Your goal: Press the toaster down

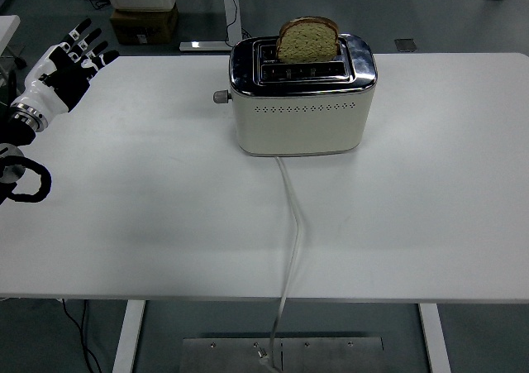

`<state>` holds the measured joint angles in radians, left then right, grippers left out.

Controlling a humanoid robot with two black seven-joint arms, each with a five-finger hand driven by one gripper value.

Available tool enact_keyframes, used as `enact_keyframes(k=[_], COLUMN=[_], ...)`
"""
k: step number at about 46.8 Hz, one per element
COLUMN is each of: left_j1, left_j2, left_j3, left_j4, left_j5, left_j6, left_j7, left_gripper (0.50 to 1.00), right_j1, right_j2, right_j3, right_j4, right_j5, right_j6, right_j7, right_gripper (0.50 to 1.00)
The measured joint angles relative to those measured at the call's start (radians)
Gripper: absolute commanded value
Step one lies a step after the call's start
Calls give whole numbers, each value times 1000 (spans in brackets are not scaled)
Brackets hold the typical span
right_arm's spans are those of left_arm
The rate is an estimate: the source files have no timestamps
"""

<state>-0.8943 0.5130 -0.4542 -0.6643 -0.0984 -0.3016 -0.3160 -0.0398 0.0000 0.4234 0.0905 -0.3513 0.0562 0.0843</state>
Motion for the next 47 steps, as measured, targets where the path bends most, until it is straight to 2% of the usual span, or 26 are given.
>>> enact_keyframes(k=[23, 47], left_j1=[-1, 3], left_j2=[-8, -14], left_j3=[0, 0], left_j4=[0, -3], left_j5=[8, 6], left_j6=[-2, -37], left_j7=[-1, 0], left_gripper=[1000, 1000], right_j1=[0, 0], right_j2=[0, 0], right_j3=[0, 0], right_j4=[0, 0], right_j5=[0, 0], right_j6=[0, 0], right_j7=[0, 0], right_gripper=[1000, 998])
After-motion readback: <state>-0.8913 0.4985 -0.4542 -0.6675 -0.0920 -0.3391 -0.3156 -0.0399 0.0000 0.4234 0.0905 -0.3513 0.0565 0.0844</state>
